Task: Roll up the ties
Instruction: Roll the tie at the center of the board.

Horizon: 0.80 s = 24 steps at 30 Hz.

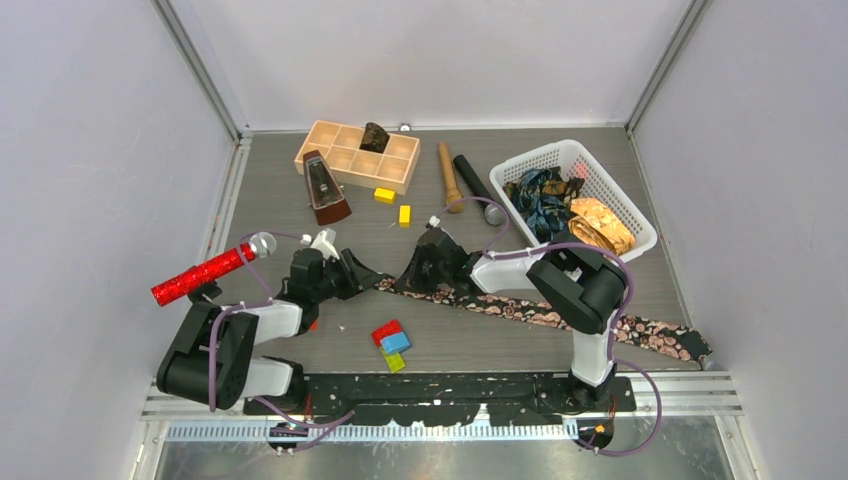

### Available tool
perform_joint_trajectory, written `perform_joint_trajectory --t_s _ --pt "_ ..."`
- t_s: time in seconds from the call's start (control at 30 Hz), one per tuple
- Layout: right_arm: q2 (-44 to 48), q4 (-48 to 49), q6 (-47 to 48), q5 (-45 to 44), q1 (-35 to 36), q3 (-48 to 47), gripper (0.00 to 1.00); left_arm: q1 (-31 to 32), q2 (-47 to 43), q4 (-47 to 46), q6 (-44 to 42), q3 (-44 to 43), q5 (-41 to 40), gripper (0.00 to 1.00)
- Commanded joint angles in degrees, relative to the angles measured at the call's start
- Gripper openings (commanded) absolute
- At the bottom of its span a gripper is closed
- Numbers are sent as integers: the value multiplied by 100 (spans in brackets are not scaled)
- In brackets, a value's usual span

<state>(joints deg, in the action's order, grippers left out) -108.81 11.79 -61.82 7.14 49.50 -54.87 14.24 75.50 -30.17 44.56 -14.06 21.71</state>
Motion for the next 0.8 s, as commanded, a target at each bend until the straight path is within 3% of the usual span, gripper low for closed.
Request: perform_joint_trajectory --t_s 0.0,0.37,0.63,0.77 --pt "-74 -378 55 -249 -19 -6 0 -18 -159 -116 -24 -114 165 41" --pt "-96 -349 30 -223 -19 9 0 -10 -633 280 -238 -286 -2 25" --pt "-122 -328 21 -200 -19 27 0 -9 -690 367 -315 -389 79 4" --pt "-118 -322 21 -183 -19 29 0 -9 -595 346 -331 -429 138 4"
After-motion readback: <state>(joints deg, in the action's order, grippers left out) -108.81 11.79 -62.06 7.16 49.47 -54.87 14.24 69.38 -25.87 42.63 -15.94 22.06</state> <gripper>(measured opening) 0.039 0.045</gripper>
